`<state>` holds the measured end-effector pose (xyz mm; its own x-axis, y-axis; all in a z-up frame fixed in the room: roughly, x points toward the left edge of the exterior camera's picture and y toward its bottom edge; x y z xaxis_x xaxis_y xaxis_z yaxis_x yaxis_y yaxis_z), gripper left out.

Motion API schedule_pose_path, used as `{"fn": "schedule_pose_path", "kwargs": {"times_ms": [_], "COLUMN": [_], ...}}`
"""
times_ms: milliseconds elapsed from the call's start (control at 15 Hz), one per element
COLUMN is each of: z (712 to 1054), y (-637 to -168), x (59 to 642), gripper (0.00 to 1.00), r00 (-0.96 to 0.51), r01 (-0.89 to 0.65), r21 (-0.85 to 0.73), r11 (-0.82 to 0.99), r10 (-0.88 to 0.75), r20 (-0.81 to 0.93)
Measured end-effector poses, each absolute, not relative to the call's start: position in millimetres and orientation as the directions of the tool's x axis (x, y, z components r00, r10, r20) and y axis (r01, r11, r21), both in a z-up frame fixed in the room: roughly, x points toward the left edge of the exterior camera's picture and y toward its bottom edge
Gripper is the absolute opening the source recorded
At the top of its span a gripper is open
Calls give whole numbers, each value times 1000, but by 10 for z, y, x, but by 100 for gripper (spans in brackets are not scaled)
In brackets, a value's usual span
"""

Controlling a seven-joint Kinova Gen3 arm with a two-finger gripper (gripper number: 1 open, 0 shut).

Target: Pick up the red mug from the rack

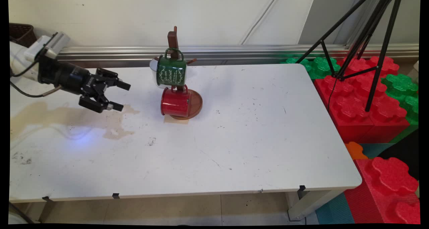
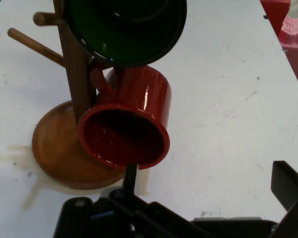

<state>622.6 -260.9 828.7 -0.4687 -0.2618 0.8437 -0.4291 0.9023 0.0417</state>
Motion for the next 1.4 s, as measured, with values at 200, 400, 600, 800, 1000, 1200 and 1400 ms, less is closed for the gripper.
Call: {"fn": "schedule_pose_path", "kwargs": {"times_ms": [200, 400, 600, 800, 1000, 1200, 1400], "z": [8178, 8075, 7941, 7843, 7741, 7654, 7570], "y": [-2632, -2652, -2675, -2688, -2716, -2752, -2792], "x": [6181, 6150, 6106, 6070, 6032, 5987, 5923], "gripper": [100, 100, 100, 100, 100, 100, 100], "r00": [-466, -465, -464, -460, -448, -430, -399], "r01": [-431, -430, -426, -423, -424, -424, -428], "r21": [54, 62, 73, 81, 83, 87, 102], "r11": [901, 901, 902, 903, 902, 901, 898], "r10": [-273, -280, -287, -290, -289, -284, -289], "r20": [842, 840, 838, 839, 846, 857, 870]}}
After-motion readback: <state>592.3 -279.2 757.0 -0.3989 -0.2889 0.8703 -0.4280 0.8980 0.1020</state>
